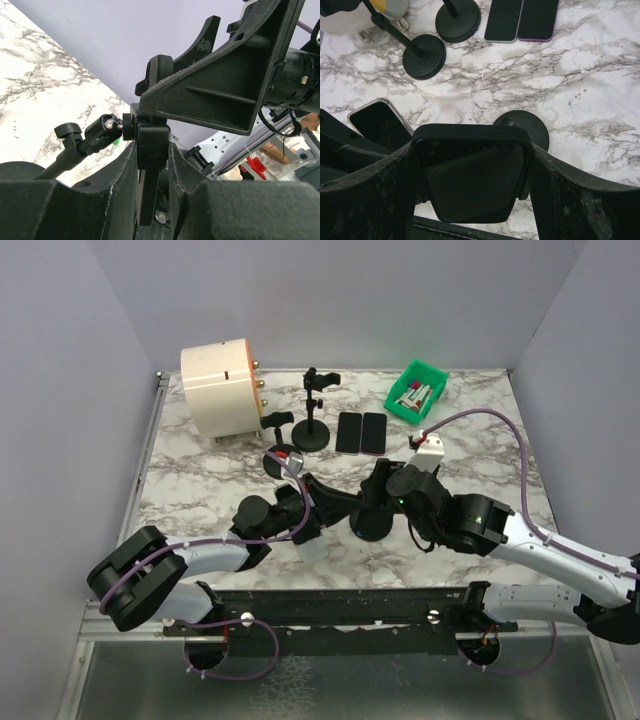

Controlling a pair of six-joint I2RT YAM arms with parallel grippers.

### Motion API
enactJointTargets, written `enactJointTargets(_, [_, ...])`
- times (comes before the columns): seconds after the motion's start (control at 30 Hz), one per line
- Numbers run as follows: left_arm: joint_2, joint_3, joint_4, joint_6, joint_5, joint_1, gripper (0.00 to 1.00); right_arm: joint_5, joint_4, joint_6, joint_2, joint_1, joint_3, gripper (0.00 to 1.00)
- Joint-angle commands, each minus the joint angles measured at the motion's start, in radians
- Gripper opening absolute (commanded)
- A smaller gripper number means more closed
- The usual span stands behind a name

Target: Remove the phone from the phone stand

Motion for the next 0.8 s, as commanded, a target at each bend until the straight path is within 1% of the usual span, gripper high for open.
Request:
enactJointTargets(0.0, [0.034, -0.035, -0.048, -0.007, -0.109, 0.058, 0.0, 0.091, -0.221, -0.085, -0.042, -0.038, -0.026, 0.0])
enactJointTargets(0.43, [0.056, 0.018, -0.138, 0.012, -0.127, 0.058, 0.0, -0.041, -0.154, -0.12, -0.089, -0.038, 0.01, 0.0])
enactJointTargets(0.5, [0.065, 0.03, -0.136, 0.011, -0.101, 0.057, 0.0, -0.053, -0.146, -0.127, -0.088, -0.038, 0.004, 0.0])
enactJointTargets(0.63, [0.077, 0.066, -0.139, 0.014, -0.006, 0.052, 0.0, -0.028, -0.183, -0.119, -0.045, -0.038, 0.016, 0.0])
enactJointTargets(0.73, [0.063, 0.082, -0.162, 0.035, 0.028, 0.046, 0.17, -0.024, -0.186, -0.126, -0.022, -0.039, 0.033, 0.0])
enactJointTargets(0.77, [0.054, 0.086, -0.178, 0.044, 0.029, 0.043, 0.21, -0.02, -0.188, -0.127, -0.012, -0.039, 0.042, 0.0])
